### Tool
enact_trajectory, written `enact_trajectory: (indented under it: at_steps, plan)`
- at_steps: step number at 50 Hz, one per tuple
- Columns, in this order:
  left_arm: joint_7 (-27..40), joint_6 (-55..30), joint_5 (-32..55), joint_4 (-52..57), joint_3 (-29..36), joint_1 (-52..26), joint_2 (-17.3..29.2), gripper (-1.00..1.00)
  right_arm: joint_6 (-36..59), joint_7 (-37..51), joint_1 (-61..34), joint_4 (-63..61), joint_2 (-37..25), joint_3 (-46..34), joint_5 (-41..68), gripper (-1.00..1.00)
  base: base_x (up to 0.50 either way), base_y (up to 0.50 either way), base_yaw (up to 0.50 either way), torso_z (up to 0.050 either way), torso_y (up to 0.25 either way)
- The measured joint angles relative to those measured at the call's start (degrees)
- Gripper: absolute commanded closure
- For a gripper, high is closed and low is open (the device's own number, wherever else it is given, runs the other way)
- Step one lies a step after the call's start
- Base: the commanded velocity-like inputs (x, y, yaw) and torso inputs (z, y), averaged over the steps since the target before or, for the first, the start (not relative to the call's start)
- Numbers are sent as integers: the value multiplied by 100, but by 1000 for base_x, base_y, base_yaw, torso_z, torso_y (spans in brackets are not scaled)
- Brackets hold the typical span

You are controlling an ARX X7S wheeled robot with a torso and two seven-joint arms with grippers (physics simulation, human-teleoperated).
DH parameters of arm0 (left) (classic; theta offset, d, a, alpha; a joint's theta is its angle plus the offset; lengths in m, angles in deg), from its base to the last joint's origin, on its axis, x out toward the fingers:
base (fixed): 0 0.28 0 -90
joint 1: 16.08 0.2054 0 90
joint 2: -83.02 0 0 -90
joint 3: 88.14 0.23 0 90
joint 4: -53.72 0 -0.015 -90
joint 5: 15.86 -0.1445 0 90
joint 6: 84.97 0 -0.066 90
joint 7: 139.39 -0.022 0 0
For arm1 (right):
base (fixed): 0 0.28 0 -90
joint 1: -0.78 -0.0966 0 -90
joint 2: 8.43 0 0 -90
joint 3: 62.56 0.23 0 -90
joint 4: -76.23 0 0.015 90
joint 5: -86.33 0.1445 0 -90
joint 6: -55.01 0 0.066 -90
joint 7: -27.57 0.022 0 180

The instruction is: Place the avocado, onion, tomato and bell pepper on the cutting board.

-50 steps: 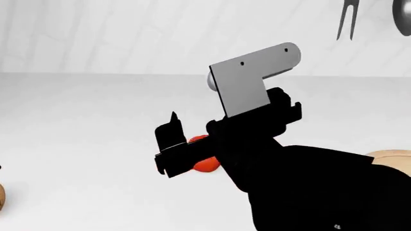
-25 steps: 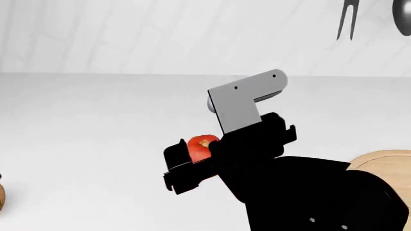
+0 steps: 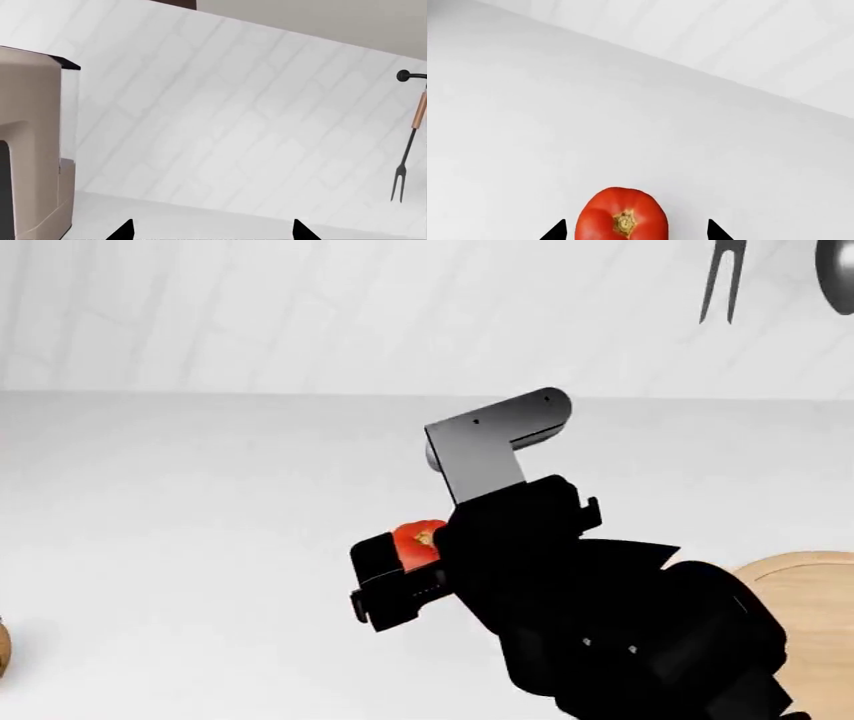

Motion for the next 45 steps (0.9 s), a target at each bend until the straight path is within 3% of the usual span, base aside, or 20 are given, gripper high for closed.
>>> enact_trajectory:
  at_steps: [38, 39, 45]
  plan:
    - [244, 79, 267, 220, -103, 120, 123, -100, -604, -761, 119, 1358, 596, -453, -578, -100, 0, 0, 0, 0, 0]
    - [246, 82, 270, 223, -107, 127, 125, -100, -610, -764, 124, 1367, 598, -456, -580, 100, 0, 0, 0, 0, 0]
    - [242, 95, 271, 234, -124, 166, 132, -100, -627, -707, 154, 1347, 588, -448, -548, 100, 0, 0, 0, 0, 0]
